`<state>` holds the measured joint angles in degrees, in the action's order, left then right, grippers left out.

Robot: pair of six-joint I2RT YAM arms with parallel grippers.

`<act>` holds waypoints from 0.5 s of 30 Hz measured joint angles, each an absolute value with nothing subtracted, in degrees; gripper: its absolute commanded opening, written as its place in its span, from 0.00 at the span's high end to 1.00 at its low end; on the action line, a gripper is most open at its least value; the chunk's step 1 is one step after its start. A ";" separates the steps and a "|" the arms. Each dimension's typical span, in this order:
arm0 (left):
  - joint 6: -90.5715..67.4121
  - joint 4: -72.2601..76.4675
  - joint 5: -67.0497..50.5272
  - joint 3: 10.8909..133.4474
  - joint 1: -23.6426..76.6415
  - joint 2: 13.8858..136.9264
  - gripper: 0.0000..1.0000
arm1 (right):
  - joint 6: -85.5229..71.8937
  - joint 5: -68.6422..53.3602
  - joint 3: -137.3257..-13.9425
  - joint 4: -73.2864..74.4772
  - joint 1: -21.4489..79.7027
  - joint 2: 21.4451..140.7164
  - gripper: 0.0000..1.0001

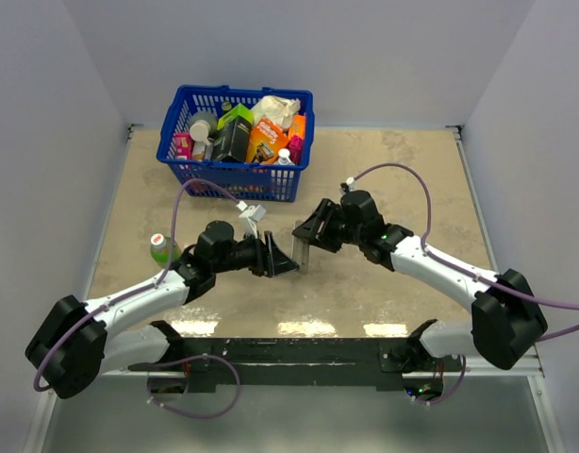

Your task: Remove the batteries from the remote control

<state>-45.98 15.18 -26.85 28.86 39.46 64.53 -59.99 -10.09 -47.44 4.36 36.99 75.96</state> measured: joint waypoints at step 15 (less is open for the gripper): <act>-49.04 23.11 -28.56 25.50 39.86 65.84 0.41 | -60.10 -10.09 -46.48 4.19 36.99 74.19 0.67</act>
<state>-49.04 23.11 -28.56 25.50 39.86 65.84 -60.10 -10.09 -46.48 4.19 36.99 74.19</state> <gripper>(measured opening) 0.612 0.538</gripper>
